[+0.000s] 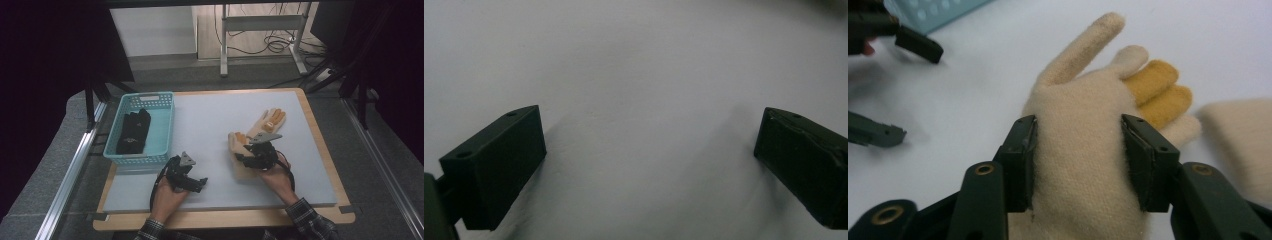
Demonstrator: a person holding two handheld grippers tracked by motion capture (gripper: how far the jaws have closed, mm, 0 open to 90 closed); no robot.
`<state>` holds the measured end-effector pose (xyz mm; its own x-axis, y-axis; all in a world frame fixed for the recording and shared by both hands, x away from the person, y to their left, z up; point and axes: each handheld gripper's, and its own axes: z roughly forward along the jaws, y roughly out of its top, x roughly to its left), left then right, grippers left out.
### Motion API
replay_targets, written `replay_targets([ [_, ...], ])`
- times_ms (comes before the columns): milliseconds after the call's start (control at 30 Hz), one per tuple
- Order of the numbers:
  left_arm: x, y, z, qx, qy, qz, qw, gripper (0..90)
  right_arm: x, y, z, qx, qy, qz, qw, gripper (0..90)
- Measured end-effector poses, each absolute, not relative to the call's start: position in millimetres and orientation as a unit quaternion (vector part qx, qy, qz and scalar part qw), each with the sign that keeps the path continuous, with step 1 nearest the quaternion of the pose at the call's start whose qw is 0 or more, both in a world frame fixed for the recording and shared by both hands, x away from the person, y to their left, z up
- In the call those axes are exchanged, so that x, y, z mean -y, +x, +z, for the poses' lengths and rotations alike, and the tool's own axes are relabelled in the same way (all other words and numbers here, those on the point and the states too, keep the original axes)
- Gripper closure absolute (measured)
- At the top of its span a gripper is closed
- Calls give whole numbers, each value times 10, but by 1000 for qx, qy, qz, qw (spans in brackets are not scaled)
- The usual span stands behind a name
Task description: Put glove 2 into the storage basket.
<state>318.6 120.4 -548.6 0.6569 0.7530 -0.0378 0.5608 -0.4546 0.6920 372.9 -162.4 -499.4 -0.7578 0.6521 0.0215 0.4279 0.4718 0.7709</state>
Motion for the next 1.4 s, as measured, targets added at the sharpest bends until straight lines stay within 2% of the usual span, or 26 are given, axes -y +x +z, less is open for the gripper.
replay_targets([
  [167,-1204,3186,-5487,-390,841,139,347,4,1617,3744,-5055,-851,318,399,122,334],
  [267,-1205,3186,-5486,-390,842,138,347,4,1753,3763,-4951,-840,328,412,130,329],
  [300,-1204,3186,-5486,-390,842,138,347,4,1806,3764,-4926,-840,329,412,133,339],
  [400,-1203,3184,-5487,-391,841,137,347,4,1967,3747,-4913,-843,332,401,135,491],
  [467,-1203,3184,-5487,-391,841,137,347,4,2063,3715,-4962,-848,334,394,117,594],
  [533,-1203,3184,-5487,-391,841,138,347,4,2103,3675,-5019,-853,332,386,111,647],
  [633,-1203,3185,-5487,-391,841,138,347,4,2113,3606,-5117,-862,324,374,109,687],
  [800,-1203,3185,-5487,-391,841,138,347,4,2010,3499,-5221,-870,306,373,98,688],
  [900,-1203,3184,-5487,-391,841,138,347,4,1961,3458,-5222,-875,294,368,110,648],
  [1033,-1203,3185,-5487,-391,841,138,347,4,2081,3580,-5143,-862,314,377,125,598],
  [1400,-1203,3185,-5487,-391,841,137,347,4,2433,4223,-4945,-817,393,369,205,399],
])
